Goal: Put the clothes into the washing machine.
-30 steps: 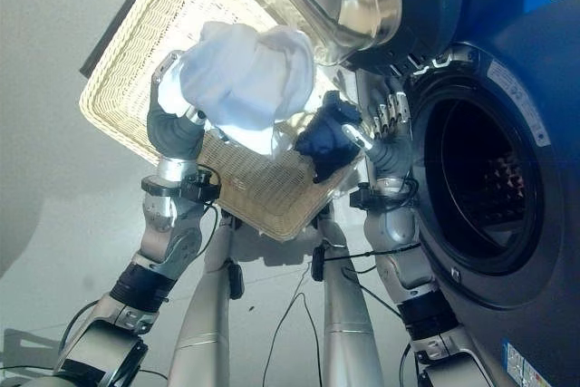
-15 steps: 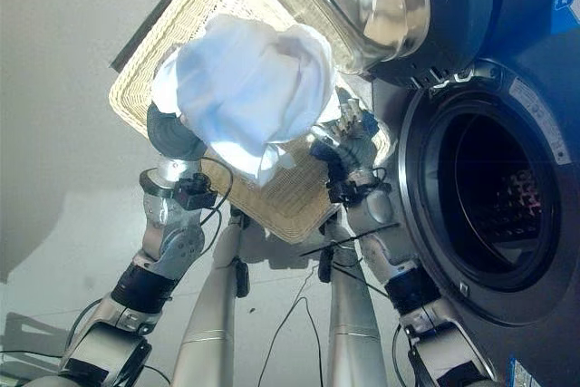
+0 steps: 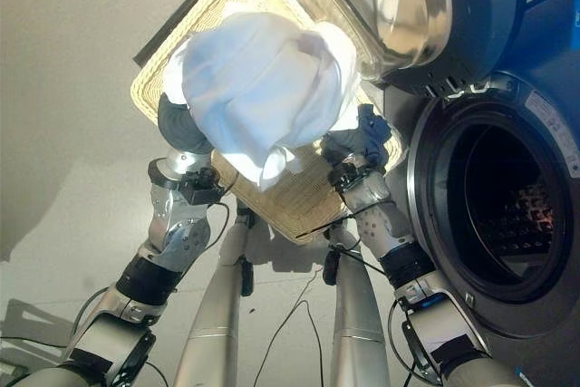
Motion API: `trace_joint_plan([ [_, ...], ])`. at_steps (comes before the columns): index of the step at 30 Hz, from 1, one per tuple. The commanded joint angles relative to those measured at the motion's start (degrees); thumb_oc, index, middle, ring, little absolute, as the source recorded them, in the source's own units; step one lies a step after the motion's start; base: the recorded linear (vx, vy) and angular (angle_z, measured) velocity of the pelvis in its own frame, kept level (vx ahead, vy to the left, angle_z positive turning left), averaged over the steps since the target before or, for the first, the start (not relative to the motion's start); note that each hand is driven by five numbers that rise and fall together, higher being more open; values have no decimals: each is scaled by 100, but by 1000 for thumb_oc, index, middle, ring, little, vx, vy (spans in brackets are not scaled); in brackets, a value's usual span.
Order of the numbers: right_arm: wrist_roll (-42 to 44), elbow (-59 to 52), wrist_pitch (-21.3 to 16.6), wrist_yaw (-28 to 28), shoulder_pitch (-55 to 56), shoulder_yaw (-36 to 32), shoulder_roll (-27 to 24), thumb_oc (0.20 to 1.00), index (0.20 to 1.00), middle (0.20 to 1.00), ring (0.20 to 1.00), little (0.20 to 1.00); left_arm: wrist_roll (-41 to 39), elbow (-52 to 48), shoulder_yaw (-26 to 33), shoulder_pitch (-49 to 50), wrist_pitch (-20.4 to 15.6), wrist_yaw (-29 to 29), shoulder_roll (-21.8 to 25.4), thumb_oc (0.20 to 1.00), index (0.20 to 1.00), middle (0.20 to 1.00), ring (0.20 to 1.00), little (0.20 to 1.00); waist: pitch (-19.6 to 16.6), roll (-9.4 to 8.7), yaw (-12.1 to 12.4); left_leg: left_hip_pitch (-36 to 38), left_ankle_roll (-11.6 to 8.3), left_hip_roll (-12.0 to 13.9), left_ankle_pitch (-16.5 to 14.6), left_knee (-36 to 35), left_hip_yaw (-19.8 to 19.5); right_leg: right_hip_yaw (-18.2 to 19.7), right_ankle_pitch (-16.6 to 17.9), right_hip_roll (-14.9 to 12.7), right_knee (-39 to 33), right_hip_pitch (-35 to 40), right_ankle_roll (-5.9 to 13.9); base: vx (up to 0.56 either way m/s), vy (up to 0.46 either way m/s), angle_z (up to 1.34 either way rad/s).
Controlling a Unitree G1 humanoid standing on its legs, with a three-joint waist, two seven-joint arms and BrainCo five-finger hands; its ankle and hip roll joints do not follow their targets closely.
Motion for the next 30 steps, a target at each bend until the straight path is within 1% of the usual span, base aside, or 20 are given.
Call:
trace_joint_plan([
  [1,492,-717,-33,642,117,15,-135,1000,1000,1000,1000,1000,929,-527,21,-217,-387,501,-98,200,200,200,200,200,-139,352,-65,-156,-91,-341,-603,561,-21,-302,1126,149,-1481,376,612,0,0,0],
  [3,533,-1020,-52,894,203,-11,-95,1000,1000,1000,1000,1000,1756,-527,66,-194,-500,1327,45,200,200,200,200,200,-139,339,-67,-186,-89,-331,-602,572,-36,-305,1119,145,-1469,351,620,0,0,0],
  [5,513,-1310,-33,1011,281,-49,-105,1000,1000,1000,1000,1000,2349,-505,122,-135,-521,1972,154,200,200,200,200,200,-139,329,-76,-200,-87,-329,-603,578,-39,-303,1113,150,-1478,348,623,0,0,0],
  [6,512,-1367,-43,1039,307,-54,-112,1000,1000,1000,1000,1000,2541,-499,140,-124,-505,2145,195,200,200,200,200,200,-139,327,-77,-202,-89,-326,-603,579,-40,-304,1111,150,-1480,348,624,0,0,0],
  [7,499,-1475,-66,1083,352,-70,-133,1000,1000,1000,1000,1000,2798,-491,162,-106,-492,2435,276,200,200,200,200,200,-139,324,-82,-215,-88,-318,-600,583,-40,-304,1113,150,-1475,335,625,0,0,0],
  [9,508,-1628,-108,1164,445,-114,-144,1000,1000,1000,1000,1000,3046,-494,205,-60,-436,2698,367,200,200,200,200,200,-139,321,-87,-236,-90,-316,-596,591,-43,-301,1117,149,-1475,318,630,0,0,0],
  [10,511,-1732,-163,1182,509,-151,-156,1000,1000,1000,1000,1000,3316,-493,218,-25,-399,2976,435,200,200,200,200,200,-139,320,-93,-247,-93,-312,-597,597,-43,-303,1118,144,-1475,311,636,0,0,0],
  [13,470,-1972,-333,1197,654,-193,-124,1000,1000,1000,1000,1000,3774,-530,239,35,-261,3417,556,200,200,200,200,200,-139,315,-109,-275,-97,-296,-605,621,-37,-307,1120,132,-1468,289,648,0,0,0],
  [15,435,-2077,-422,1213,706,-194,-93,1000,1000,1000,1000,1000,3943,-523,229,51,-242,3554,604,200,200,200,200,200,-139,315,-120,-292,-98,-287,-605,622,-28,-304,1120,134,-1472,272,651,0,0,0],
  [17,395,-2225,-482,1186,756,-185,-57,1000,1000,1000,1000,1000,3947,-555,215,67,-191,3491,615,200,200,200,200,200,-139,313,-133,-304,-105,-278,-600,613,-12,-307,1122,132,-1485,265,658,0,0,0],
  [21,360,-2432,-538,1130,795,-145,-31,1000,1000,1000,1000,1000,4236,-576,109,69,-63,3453,644,200,200,200,200,200,-139,325,-160,-310,-112,-263,-589,614,23,-290,1134,143,-1479,250,668,0,0,0],
  [23,372,-2493,-632,1164,802,-147,-24,1000,1000,1000,1000,1000,4358,-561,26,40,45,3421,670,200,200,200,200,200,-139,329,-181,-322,-112,-252,-592,626,51,-282,1134,149,-1473,235,674,0,0,0],
  [26,323,-2573,-692,1118,798,-131,-1,1000,1000,1000,1000,1000,4222,-557,-59,22,145,3248,657,200,200,200,200,200,-139,333,-195,-325,-111,-249,-589,618,70,-271,1139,158,-1474,226,684,0,0,0],
  [29,252,-2679,-801,997,759,-79,-2,1000,1000,1000,1000,1000,4361,-535,-225,-32,275,3124,653,200,200,200,200,200,-139,331,-212,-328,-118,-241,-584,608,88,-265,1150,158,-1489,225,696,0,0,0],
  [30,239,-2681,-827,993,764,-70,-6,1000,1000,1000,1000,1000,4524,-537,-238,-25,276,3169,644,200,200,200,200,200,-139,331,-213,-327,-119,-242,-586,610,89,-263,1149,159,-1487,224,698,0,0,0],
])
